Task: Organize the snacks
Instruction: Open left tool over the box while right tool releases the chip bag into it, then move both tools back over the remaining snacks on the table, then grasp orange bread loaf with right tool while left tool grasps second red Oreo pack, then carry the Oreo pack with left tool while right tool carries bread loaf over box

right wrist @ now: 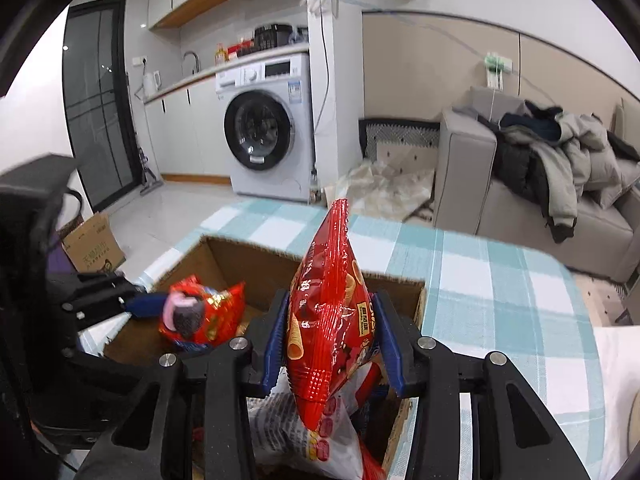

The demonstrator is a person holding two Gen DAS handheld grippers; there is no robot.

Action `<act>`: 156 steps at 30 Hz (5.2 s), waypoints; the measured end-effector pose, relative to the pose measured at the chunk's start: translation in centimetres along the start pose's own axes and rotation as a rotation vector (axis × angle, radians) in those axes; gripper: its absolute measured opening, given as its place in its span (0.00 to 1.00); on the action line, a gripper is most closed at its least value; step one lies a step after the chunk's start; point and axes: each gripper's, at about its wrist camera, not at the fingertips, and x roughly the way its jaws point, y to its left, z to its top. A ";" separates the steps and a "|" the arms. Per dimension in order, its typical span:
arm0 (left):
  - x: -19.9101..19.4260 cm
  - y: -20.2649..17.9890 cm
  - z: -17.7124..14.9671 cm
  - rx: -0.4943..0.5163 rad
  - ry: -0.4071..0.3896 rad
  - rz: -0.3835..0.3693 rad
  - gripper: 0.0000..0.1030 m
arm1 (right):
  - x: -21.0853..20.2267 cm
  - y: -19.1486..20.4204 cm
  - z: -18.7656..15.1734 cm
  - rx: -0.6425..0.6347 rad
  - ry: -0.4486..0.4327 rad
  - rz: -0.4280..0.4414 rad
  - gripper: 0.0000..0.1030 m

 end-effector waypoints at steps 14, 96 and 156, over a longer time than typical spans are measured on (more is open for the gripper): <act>-1.7 0.2 -0.7 -0.023 -0.005 -0.051 0.74 | -3.4 -1.3 -0.6 0.022 -0.054 -0.012 0.43; -5.9 4.8 -17.7 -0.141 0.122 0.031 0.99 | -3.7 -1.9 -15.3 0.220 0.287 -0.160 0.94; -6.7 3.7 -17.4 -0.128 0.040 -0.014 0.39 | -10.8 -2.4 -16.6 0.185 0.119 -0.093 0.40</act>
